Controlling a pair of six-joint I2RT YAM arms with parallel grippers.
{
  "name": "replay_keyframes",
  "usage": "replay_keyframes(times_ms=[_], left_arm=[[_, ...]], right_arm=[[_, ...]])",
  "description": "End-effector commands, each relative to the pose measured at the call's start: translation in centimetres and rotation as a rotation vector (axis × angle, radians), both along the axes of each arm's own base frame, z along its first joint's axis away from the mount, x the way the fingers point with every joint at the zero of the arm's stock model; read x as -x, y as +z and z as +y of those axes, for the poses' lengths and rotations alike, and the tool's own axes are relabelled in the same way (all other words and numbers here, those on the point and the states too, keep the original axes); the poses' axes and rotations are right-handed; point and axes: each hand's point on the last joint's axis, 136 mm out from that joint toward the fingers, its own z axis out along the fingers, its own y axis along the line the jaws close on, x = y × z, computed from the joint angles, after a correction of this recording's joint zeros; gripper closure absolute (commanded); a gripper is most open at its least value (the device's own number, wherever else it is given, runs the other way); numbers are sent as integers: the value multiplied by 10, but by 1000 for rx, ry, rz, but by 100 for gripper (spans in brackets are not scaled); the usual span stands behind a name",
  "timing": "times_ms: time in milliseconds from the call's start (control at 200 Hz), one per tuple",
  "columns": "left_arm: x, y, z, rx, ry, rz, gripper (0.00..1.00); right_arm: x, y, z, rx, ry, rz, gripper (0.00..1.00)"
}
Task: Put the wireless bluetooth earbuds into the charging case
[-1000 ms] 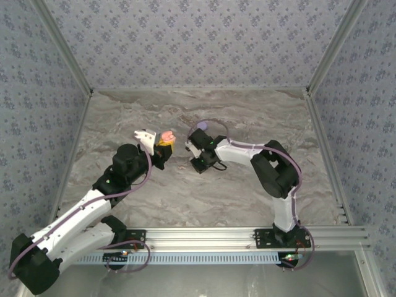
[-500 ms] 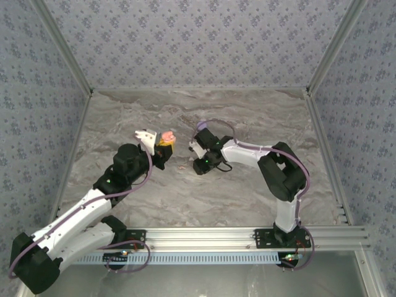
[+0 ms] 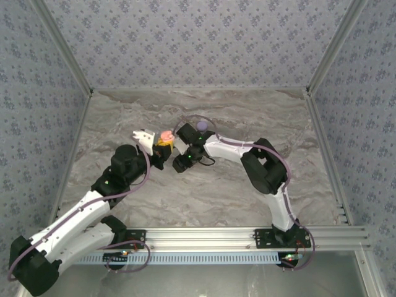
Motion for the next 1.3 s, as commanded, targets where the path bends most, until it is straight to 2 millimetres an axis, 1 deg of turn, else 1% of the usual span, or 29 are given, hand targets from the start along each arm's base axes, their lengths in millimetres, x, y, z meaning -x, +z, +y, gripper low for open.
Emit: replay_keyframes(times_ms=[0,205,290,450,560,620,740,900,999,1134,1224,1294], left_arm=[[-1,8,5,2,21,-27,83],[-1,7,6,2,23,-26,83],[-1,8,6,2,22,-27,83],[-1,7,6,3,23,-26,83],[-1,7,6,4,22,-27,83],[-2,8,5,5,22,-28,83],[-2,8,4,7,16,-26,83],[-2,9,2,9,8,-24,83],[-3,9,0,11,2,-24,83],[-3,10,-2,15,-5,-23,83],[-4,9,-3,15,-6,-19,83],[-5,9,-4,15,-9,-19,83]], right_arm=[[2,-7,2,47,24,2,47],[-1,-21,-1,128,18,-30,49],[0,-26,-2,161,24,-40,54],[0,-32,-9,214,18,-67,70],[-3,-30,-16,230,-7,-87,74],[-5,-26,-22,231,-32,-98,76],[-14,-18,-42,235,-112,-106,78],[-24,-11,-81,254,-246,-108,79],[-31,-10,-106,270,-339,-109,79],[-35,-13,-138,318,-425,-101,79],[-35,-15,-153,346,-474,-88,78],[-35,-17,-159,360,-492,-79,77]])
